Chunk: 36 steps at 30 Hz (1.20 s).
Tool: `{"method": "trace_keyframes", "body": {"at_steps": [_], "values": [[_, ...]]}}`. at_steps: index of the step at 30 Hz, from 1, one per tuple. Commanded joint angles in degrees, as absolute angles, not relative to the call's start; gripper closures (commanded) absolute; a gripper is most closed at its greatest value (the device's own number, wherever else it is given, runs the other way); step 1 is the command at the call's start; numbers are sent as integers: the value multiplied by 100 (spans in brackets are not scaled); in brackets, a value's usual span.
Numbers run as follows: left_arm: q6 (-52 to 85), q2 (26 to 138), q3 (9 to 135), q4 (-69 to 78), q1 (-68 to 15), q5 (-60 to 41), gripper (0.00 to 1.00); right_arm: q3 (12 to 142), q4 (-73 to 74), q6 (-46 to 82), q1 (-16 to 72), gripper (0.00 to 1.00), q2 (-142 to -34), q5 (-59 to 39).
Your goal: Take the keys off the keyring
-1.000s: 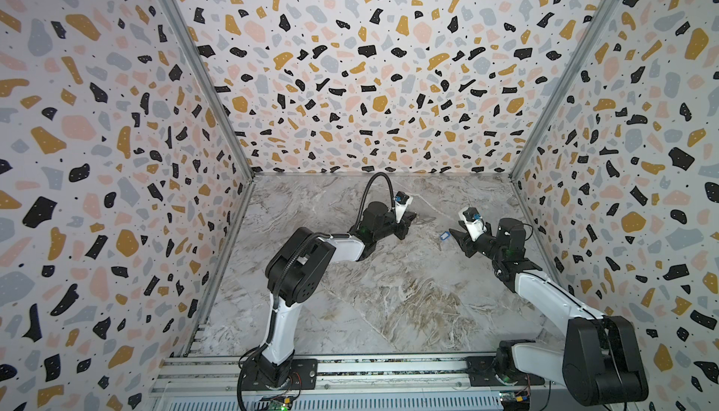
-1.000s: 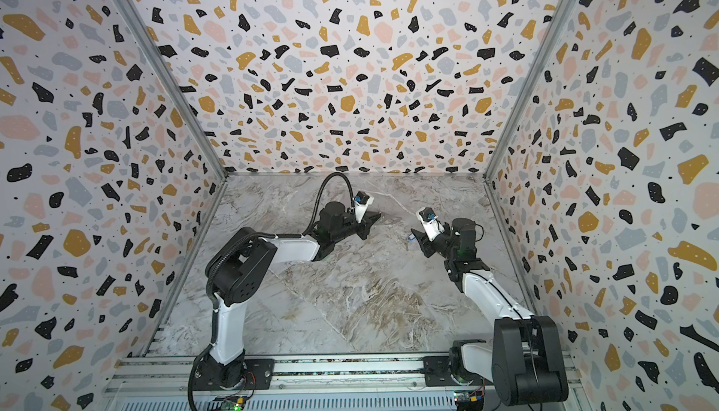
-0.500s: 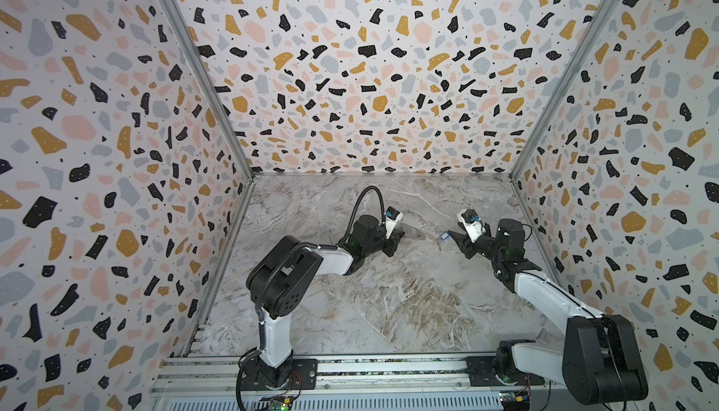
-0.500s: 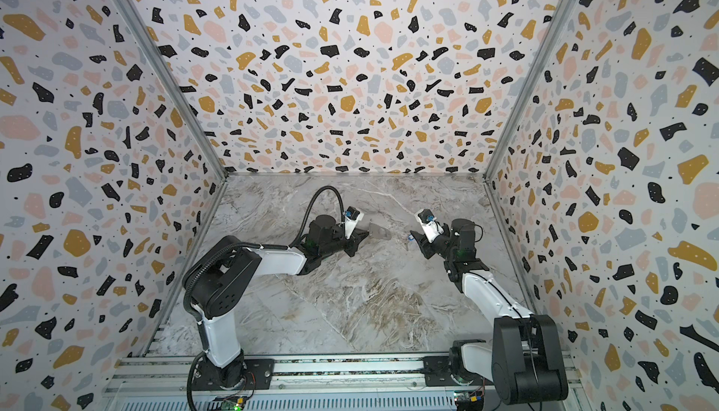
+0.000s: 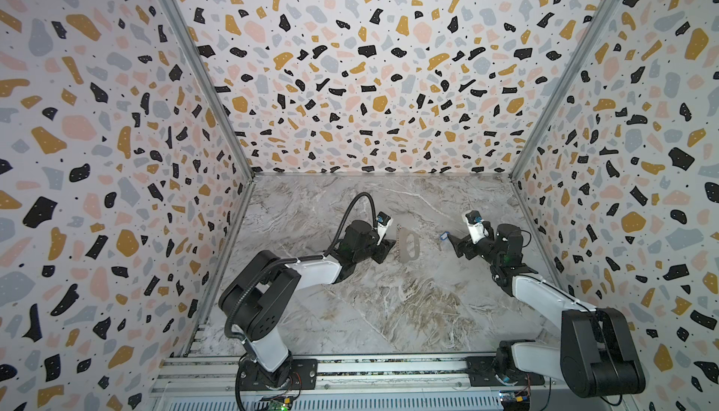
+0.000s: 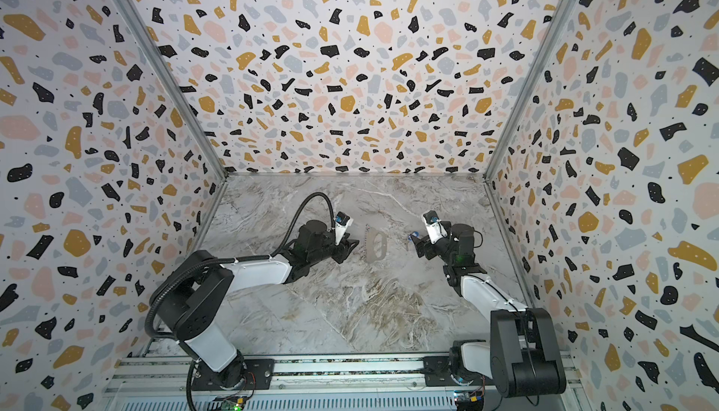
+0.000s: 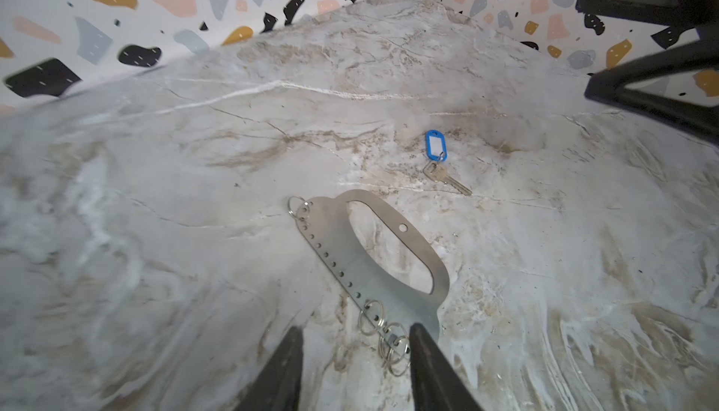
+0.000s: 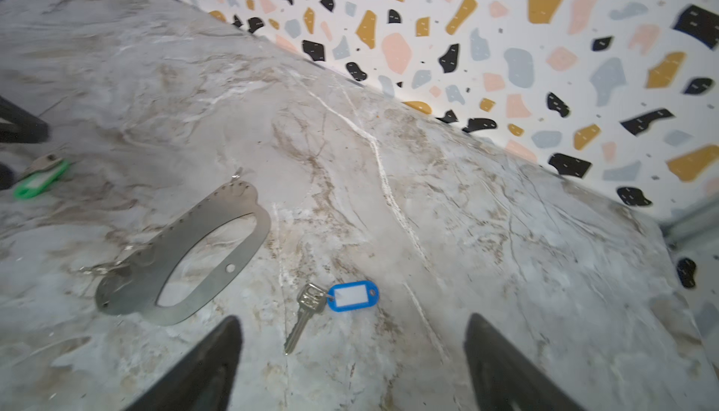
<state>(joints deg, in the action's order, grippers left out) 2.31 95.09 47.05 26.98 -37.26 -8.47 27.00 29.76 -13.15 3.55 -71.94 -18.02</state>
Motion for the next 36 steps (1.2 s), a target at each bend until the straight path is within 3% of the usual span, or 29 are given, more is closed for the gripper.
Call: {"method": "trace_keyframes", "body": {"at_steps": [1, 4, 6, 8, 12, 16, 19, 23, 26, 28, 30, 33, 36], "values": [[97, 8754, 4500, 2624, -3640, 40, 44, 2380, 4144, -669, 98, 1, -7175, -858], [197, 8028, 4279, 2518, -3240, 736, 29, 1989, 4994, -516, -25, 1, -7335, -454], [224, 7676, 4183, 2305, -2740, 917, 11, 2104, 4772, -390, -25, 1, -7470, 12], [241, 7379, 4050, 2081, -2278, 1162, 2, 2091, 4694, -237, -69, 1, -7527, 1], [156, 6686, 3268, 2338, -1495, 1845, 0, 1169, 6186, -85, 30, 1, -7542, -48], [-27, 6160, 1931, 3724, -1079, 2388, 1, 984, 6444, -87, 124, 1, -7425, -73], [143, 6302, 964, 5433, -826, 2355, 1, 978, 6680, -121, 140, 1, -7545, -491], [31, 7170, 633, 6845, -743, 2113, 1, 370, 9337, -120, 302, 1, -8866, -260], [28, 7907, 451, 7770, -721, 2061, 1, 717, 7811, -167, 315, 1, -8358, -287], [55, 8206, 490, 8125, -719, 2129, 0, 820, 8034, -124, 358, 1, -8592, -133], [65, 7979, 967, 6760, -712, 2152, 0, 876, 7995, -102, 391, 1, -8640, 7], [96, 8138, 851, 7283, -694, 2170, 1, 1143, 7448, -115, 387, 1, -8668, -43], [97, 7956, 944, 6850, -694, 2175, 0, 1035, 7705, -172, 406, 1, -8660, -99]]}}
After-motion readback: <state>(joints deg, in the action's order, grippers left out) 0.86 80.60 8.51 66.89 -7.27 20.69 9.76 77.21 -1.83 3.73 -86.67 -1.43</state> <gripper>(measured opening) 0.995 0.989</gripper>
